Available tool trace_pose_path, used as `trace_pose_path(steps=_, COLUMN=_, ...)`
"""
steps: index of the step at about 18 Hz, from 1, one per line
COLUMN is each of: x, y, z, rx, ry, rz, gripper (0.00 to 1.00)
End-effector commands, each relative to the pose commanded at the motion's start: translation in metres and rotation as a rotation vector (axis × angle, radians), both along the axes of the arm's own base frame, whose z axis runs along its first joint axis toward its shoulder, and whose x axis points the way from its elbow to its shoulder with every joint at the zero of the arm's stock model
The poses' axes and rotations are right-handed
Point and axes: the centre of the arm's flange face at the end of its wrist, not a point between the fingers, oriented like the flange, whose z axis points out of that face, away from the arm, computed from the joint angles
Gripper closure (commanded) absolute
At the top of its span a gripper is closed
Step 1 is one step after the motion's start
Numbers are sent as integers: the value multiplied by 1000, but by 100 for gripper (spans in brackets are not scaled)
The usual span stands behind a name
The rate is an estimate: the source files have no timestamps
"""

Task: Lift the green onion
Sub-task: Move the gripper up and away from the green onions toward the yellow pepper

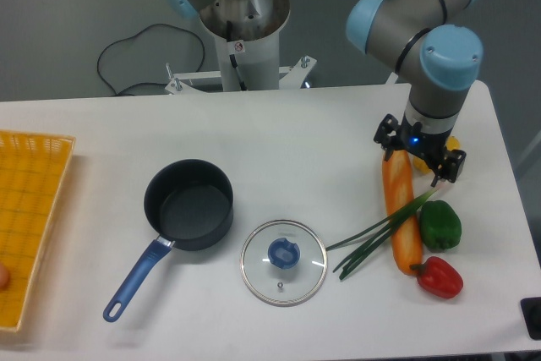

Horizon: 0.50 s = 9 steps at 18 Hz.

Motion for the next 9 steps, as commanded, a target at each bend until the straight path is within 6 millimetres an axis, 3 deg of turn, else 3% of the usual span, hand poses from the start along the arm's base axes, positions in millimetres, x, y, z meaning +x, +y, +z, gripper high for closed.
trace_pose_path(steps=3, x=-12, y=-12, z=-11, rx=-1, ry=-5, rz=6, gripper=0)
trace_pose_path(steps=9, x=-12, y=-29, z=-30, rx=8, ry=4, rz=36, gripper=0)
